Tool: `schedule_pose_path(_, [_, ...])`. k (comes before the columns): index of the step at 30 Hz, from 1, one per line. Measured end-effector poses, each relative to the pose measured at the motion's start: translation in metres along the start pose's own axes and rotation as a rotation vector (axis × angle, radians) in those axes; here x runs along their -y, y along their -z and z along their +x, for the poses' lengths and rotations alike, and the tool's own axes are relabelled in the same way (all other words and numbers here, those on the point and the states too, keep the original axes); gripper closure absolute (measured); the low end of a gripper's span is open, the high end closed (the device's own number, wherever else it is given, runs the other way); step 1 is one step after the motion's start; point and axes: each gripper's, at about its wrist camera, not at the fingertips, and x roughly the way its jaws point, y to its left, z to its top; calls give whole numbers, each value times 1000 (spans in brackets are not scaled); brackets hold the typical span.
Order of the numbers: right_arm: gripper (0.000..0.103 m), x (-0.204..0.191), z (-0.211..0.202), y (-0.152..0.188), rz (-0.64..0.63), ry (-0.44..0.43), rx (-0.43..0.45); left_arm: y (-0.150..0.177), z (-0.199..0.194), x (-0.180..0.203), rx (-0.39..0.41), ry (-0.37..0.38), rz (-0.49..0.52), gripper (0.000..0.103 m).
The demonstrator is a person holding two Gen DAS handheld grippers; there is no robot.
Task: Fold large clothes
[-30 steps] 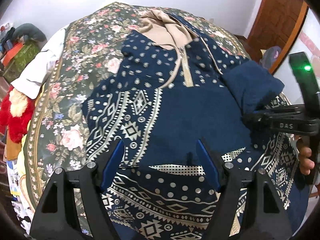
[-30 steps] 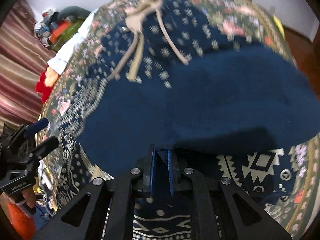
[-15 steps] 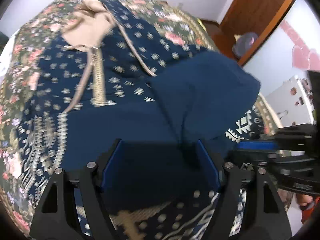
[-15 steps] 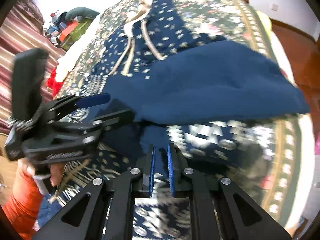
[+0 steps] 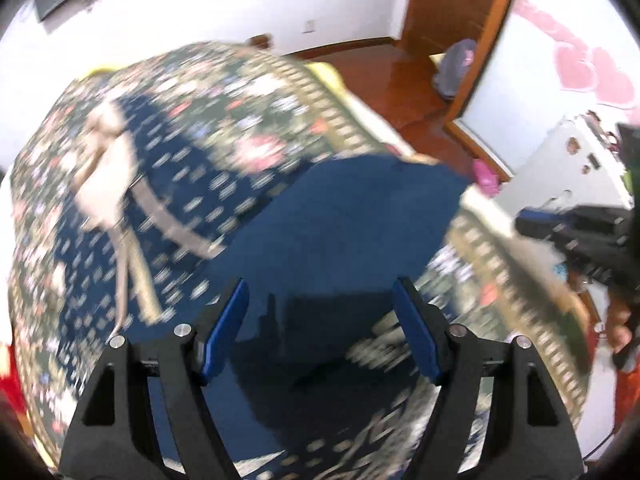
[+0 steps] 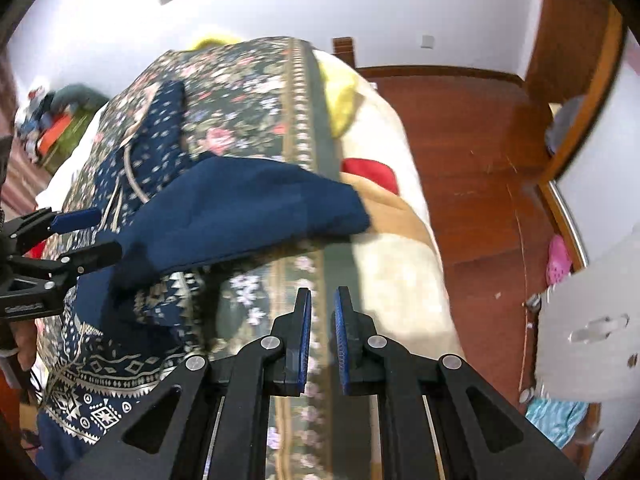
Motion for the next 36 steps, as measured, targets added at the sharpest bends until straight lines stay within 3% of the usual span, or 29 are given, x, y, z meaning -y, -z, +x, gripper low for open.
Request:
schedule_pose_path(7, [95,21,1,10,41,-16,-22,-31,58,64,-107,24,99,30])
schedule_pose_path(13, [95,25,5,20,39,-8,-47,-31,94,108,-85,-121,262,32])
schedule_pose_path(14, [95,26,6,21,39,-8,-50,-32,95,112,-53,-138,285,36])
schedule_pose_path(17, [95,27,7,24,42,-9,-56,-38,97,114,-30,-191,291,88])
schedule_pose_path(18, [95,26,8,25,43,-13,-64,-40,97,111,-34,-192,274,96])
schedule_pose_path(21, [95,20,9,23,31,-27,-71,-46,75,96,19,-148,208,97])
schedule_pose_path(26, [95,-9,5,16,-47,-41,-36,-47,1,58,151,-111,126,99])
schedule_pose_path(32, [95,-54,5,-1,-94,-129,-11,-19,-69,-18,231,-166,33,99])
schedule_pose_path(36, [95,-89,14,-13,-131,-154,-19,11,-84,-74,225,-226,-44,99])
